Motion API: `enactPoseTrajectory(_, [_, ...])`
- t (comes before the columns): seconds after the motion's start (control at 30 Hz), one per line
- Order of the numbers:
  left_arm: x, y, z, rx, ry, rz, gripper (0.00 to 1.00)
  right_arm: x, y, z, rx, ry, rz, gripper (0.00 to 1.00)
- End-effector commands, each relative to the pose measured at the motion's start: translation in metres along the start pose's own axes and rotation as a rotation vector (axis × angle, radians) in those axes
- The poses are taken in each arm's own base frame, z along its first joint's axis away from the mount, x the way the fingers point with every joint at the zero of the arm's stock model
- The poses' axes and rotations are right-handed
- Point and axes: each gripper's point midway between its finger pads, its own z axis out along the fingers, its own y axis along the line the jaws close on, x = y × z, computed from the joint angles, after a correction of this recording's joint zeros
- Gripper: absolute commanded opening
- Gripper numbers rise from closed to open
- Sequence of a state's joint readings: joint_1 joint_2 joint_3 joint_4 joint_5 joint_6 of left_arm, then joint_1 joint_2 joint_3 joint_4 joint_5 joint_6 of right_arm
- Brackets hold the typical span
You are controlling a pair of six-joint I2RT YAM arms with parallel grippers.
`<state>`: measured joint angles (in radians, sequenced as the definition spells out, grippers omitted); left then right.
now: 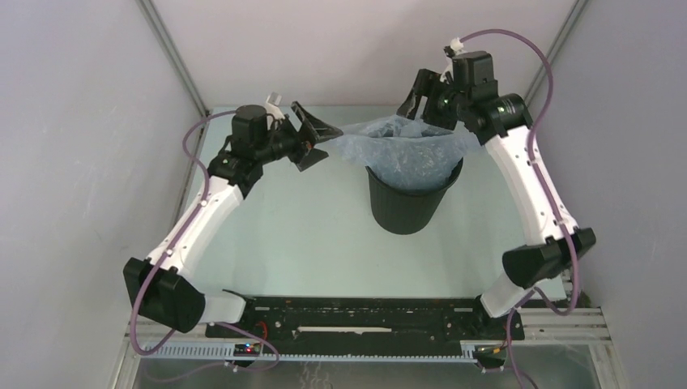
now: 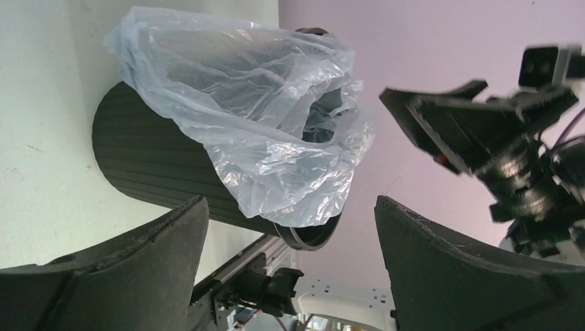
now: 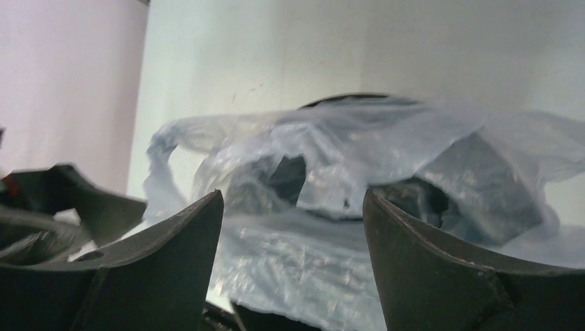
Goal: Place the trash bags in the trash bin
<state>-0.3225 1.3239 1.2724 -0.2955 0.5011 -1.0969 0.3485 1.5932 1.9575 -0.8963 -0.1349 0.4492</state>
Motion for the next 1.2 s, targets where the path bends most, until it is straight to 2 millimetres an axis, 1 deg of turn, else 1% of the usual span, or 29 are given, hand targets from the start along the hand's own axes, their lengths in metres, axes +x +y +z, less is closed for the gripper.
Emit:
enactPoseTrajectory(0.0, [-0.004, -0.046, -0.018, 0.095, -0.057, 0.171, 0.96, 0.001, -0.012, 0.015, 0.074, 0.048, -0.04, 0.82])
enactPoseTrajectory(0.07, [-0.004, -0.069, -0.029, 0.137, -0.082, 0.285, 0.96, 0.012, -0.009, 0.016, 0.051, 0.113, -0.01, 0.82])
enactPoseTrajectory(0.1, [-0.006, -0.079, -0.034, 0.146, -0.105, 0.338, 0.95, 0.016, -0.006, 0.013, 0.039, 0.147, 0.016, 0.81])
enactPoseTrajectory(0.13, [-0.009, -0.087, -0.039, 0.154, -0.126, 0.382, 0.94, 0.02, -0.002, 0.008, 0.021, 0.179, 0.029, 0.79])
enactPoseTrajectory(0.23, [-0.021, -0.108, -0.05, 0.175, -0.186, 0.487, 0.93, 0.033, 0.014, -0.008, -0.056, 0.264, 0.073, 0.78])
enactPoseTrajectory(0.27, [-0.024, -0.115, -0.053, 0.185, -0.205, 0.511, 0.94, 0.037, 0.018, -0.015, -0.091, 0.3, 0.096, 0.75])
enactPoseTrajectory(0.33, [-0.031, -0.126, -0.048, 0.215, -0.222, 0.518, 0.95, 0.042, 0.022, -0.029, -0.129, 0.334, 0.124, 0.73])
enactPoseTrajectory(0.4, [-0.033, -0.13, -0.032, 0.24, -0.19, 0.49, 0.94, 0.047, 0.026, -0.04, -0.181, 0.353, 0.136, 0.73])
enactPoseTrajectory(0.5, [-0.035, -0.13, 0.001, 0.243, -0.111, 0.439, 0.9, 0.06, 0.027, -0.048, -0.229, 0.409, 0.174, 0.7])
enactPoseTrajectory(0.57, [-0.03, -0.135, 0.021, 0.26, -0.05, 0.431, 0.88, 0.072, 0.025, -0.052, -0.236, 0.445, 0.18, 0.69])
enactPoseTrajectory(0.6, [-0.028, -0.138, 0.031, 0.26, -0.028, 0.443, 0.87, 0.073, 0.023, -0.054, -0.234, 0.44, 0.17, 0.68])
enactPoseTrajectory(0.63, [-0.025, -0.129, 0.046, 0.221, 0.0, 0.457, 0.87, 0.071, 0.022, -0.058, -0.227, 0.416, 0.151, 0.68])
enactPoseTrajectory(0.7, [-0.024, -0.119, 0.062, 0.123, -0.004, 0.533, 0.87, 0.059, 0.015, -0.064, -0.186, 0.355, 0.138, 0.7])
enactPoseTrajectory(0.73, [-0.024, -0.11, 0.068, 0.057, -0.009, 0.568, 0.83, 0.052, 0.008, -0.067, -0.14, 0.324, 0.155, 0.7])
enactPoseTrajectory(0.77, [-0.025, -0.108, 0.07, 0.012, -0.023, 0.606, 0.79, 0.046, -0.004, -0.07, -0.055, 0.289, 0.199, 0.71])
enactPoseTrajectory(0.8, [-0.02, -0.102, 0.075, -0.02, -0.004, 0.626, 0.78, 0.039, -0.019, -0.072, 0.036, 0.241, 0.244, 0.73])
enactPoseTrajectory(0.83, [-0.01, -0.099, 0.078, -0.015, 0.035, 0.64, 0.77, 0.036, -0.023, -0.076, 0.068, 0.212, 0.287, 0.74])
enactPoseTrajectory(0.9, [0.012, -0.095, 0.081, 0.009, 0.109, 0.642, 0.76, 0.034, -0.02, -0.079, 0.058, 0.154, 0.357, 0.75])
enactPoseTrajectory(0.93, [0.023, -0.096, 0.08, 0.023, 0.142, 0.635, 0.76, 0.027, -0.018, -0.082, 0.04, 0.1, 0.383, 0.75])
enactPoseTrajectory(0.97, [0.034, -0.097, 0.078, 0.039, 0.172, 0.634, 0.75, 0.025, -0.019, -0.085, 0.033, 0.062, 0.423, 0.75])
enactPoseTrajectory(1.0, [0.044, -0.099, 0.075, 0.054, 0.19, 0.642, 0.75, 0.022, -0.018, -0.093, 0.014, 0.02, 0.441, 0.75])
enactPoseTrajectory(1.03, [0.051, -0.099, 0.071, 0.056, 0.194, 0.657, 0.75, 0.021, -0.021, -0.095, 0.003, -0.006, 0.459, 0.74])
enactPoseTrajectory(1.1, [0.06, -0.097, 0.064, 0.056, 0.185, 0.683, 0.77, 0.021, -0.028, -0.098, 0.004, -0.033, 0.478, 0.74])
enactPoseTrajectory(1.17, [0.063, -0.091, 0.06, 0.058, 0.167, 0.676, 0.78, 0.026, -0.037, -0.096, 0.039, -0.03, 0.483, 0.74])
